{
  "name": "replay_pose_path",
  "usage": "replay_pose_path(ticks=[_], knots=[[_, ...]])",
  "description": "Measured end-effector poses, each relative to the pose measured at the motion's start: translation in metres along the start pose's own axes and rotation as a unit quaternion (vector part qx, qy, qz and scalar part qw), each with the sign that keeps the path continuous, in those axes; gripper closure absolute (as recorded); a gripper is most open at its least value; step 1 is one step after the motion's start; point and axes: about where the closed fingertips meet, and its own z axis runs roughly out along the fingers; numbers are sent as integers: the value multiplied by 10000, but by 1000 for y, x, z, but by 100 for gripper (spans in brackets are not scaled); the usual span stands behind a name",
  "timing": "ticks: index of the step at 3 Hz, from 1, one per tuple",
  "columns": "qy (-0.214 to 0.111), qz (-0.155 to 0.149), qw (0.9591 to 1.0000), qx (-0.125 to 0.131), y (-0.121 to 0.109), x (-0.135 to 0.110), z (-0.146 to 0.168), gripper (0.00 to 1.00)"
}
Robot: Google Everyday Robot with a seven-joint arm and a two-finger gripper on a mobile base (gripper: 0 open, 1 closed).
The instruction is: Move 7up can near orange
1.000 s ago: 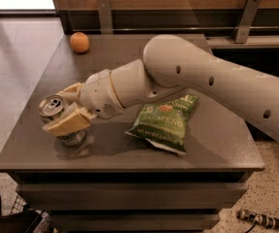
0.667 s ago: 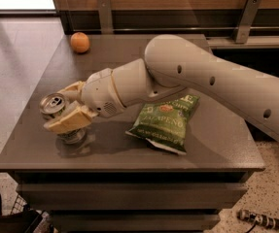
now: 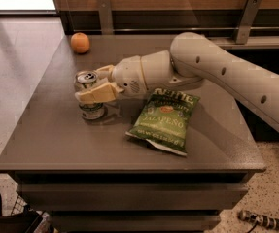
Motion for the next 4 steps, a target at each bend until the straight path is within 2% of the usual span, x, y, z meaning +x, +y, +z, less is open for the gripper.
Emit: replay_pose_path(ticks=[2,3,4], knots=[[0,0,10000,0,0,-4,-1,100],[43,29,9999,91,-21,-9,-13,100],[431,286,9986,88,-70,-7,-28,100]])
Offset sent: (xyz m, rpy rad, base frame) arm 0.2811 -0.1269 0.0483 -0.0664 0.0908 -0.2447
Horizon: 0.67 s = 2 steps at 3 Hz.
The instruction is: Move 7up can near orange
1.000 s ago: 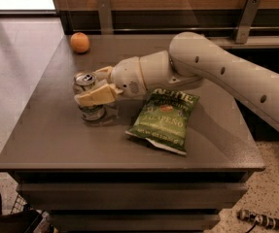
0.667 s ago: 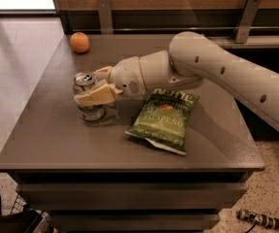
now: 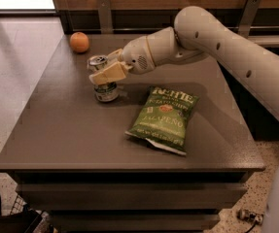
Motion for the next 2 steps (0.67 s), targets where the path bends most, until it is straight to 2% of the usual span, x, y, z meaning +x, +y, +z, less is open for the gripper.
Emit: replay_pose_path(ticks=[1,2], knots=[[468,451,9979,71,-48,9,-19,100],[653,693,9951,271,-84,16,-35,100]])
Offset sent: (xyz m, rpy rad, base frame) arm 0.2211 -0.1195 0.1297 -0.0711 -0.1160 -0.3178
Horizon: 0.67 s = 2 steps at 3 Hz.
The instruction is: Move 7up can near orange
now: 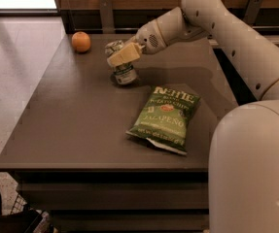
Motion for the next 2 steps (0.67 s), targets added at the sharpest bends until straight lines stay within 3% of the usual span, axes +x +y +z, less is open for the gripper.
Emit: replay_pose_path(ticks=[1,2], knots=[[0,0,10000,0,0,0,0,100],[-432,-286,9943,928,-23,-38,-68,100]])
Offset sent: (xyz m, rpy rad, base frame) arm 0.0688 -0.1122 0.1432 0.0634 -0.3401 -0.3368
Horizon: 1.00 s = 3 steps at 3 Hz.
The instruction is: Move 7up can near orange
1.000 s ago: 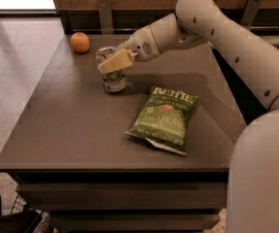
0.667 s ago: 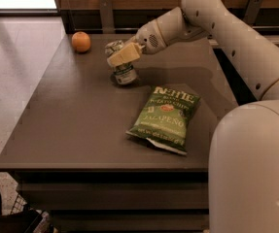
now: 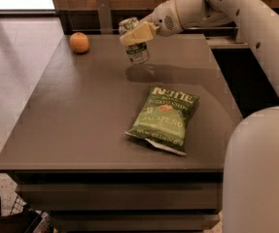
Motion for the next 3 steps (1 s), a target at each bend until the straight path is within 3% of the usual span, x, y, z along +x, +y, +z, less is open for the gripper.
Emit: replay_pose_path(ticks=[1,2,3], knots=[[-794,-404,9934,726,-13,-29,-51,100],[-1399,-582,9836,976,-7,-19,-48,100],[-1594,-518,9819,880,4,3,-2,100]])
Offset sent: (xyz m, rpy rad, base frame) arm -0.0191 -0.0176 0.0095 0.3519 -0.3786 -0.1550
